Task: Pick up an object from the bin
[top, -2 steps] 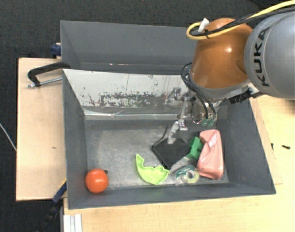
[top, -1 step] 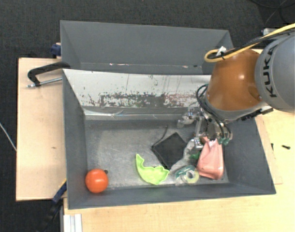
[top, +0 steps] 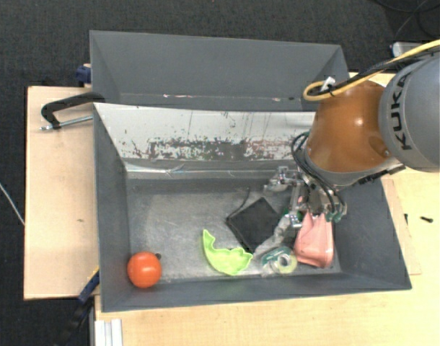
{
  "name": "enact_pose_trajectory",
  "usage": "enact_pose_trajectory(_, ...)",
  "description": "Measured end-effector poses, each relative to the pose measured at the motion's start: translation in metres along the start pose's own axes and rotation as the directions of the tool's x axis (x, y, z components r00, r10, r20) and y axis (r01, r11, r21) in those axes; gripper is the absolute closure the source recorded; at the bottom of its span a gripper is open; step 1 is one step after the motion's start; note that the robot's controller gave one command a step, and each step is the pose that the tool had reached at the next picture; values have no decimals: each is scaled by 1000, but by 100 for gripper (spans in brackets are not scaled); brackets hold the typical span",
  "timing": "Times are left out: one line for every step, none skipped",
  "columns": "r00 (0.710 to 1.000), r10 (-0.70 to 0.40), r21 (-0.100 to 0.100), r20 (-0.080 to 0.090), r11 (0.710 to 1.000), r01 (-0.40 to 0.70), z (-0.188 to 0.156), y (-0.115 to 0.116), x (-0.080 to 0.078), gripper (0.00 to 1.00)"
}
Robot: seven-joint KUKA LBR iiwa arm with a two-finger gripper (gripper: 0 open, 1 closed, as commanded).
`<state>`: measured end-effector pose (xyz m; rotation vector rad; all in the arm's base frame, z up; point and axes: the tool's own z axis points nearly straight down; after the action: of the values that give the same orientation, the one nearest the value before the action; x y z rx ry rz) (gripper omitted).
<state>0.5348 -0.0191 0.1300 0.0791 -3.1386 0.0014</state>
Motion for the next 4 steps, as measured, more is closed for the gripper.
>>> enact_pose_trajectory(973, -229, 1, 13, 973, 229, 54, 10, -11, 100)
enact_pose_trajectory(973, -229, 1, 13, 973, 229, 54, 10, -11, 100)
enact_pose_trajectory(973, -229, 1, 13, 973, 229, 54, 10, -11, 100)
enact_pose_trajectory(977, -212, 1, 10, 977, 212, -91, 14, -11, 100)
